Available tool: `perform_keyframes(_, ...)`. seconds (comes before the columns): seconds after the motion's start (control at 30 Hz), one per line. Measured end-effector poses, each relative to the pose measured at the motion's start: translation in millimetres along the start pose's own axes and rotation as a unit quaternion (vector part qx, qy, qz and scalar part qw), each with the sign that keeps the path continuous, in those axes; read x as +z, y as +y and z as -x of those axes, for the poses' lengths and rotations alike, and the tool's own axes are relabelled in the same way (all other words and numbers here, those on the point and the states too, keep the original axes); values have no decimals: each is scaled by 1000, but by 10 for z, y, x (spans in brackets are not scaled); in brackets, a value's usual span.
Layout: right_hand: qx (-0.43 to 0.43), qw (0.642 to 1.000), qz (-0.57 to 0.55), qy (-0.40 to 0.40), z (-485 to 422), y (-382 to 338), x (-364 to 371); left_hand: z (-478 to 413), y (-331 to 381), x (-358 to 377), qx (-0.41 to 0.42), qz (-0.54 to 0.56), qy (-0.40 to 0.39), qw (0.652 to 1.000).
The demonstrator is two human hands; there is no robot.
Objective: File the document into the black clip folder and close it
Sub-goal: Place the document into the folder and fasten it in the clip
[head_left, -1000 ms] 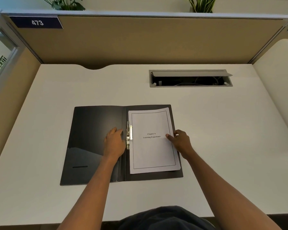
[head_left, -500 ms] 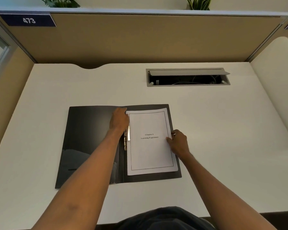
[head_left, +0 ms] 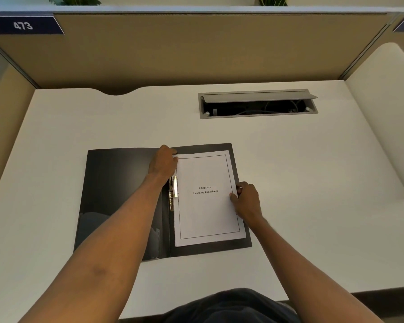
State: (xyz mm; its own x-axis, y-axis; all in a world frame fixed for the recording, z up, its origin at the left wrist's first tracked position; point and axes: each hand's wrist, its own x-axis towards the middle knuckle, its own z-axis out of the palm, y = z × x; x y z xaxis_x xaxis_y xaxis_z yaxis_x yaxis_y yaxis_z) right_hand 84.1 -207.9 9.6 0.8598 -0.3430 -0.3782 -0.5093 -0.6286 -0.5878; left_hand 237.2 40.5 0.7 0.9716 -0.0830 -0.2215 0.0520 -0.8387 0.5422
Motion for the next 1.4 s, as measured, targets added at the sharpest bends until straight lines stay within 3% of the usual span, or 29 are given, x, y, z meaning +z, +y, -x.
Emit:
perform_keyframes(0.23, -13, 1000, 1, 7, 30, 11, 51, 34, -61, 32, -3, 5, 3, 1000)
perform_keyframes(0.4, -16, 999, -8, 29, 92, 21, 45, 40, 1, -7, 27, -60, 1, 998)
perform_keyframes(0.47, -17, 997, -48, 53, 199, -21, 16, 35, 60, -30, 52, -89, 16, 995)
perform_keyframes(0.53, 40, 986, -161, 13, 391, -126, -31, 16, 154, -40, 82, -106, 25, 991)
perform_keyframes(0.6, 160, 922, -345, -76, 617, -227, -83, -18, 275, -26, 107, -120, 9, 987)
perform_keyframes(0.7, 307, 768, -539, -160, 933, -239, -94, -94, 435, 44, 141, -151, -19, 978)
perform_keyframes(0.73, 338, 738, -559, -167, 1011, -205, -80, -119, 477, 77, 149, -162, -25, 975)
perform_keyframes(0.8, 380, 713, -565, -168, 1137, -132, -38, -164, 560, 136, 158, -184, -33, 970)
perform_keyframes(1.03, 442, 714, -528, -127, 1417, -6, 195, -225, 698, 300, 163, -229, -67, 957)
perform_keyframes(1.4, 435, 686, -570, -126, 1326, -29, 248, -167, 656, 357, 153, -205, -61, 965)
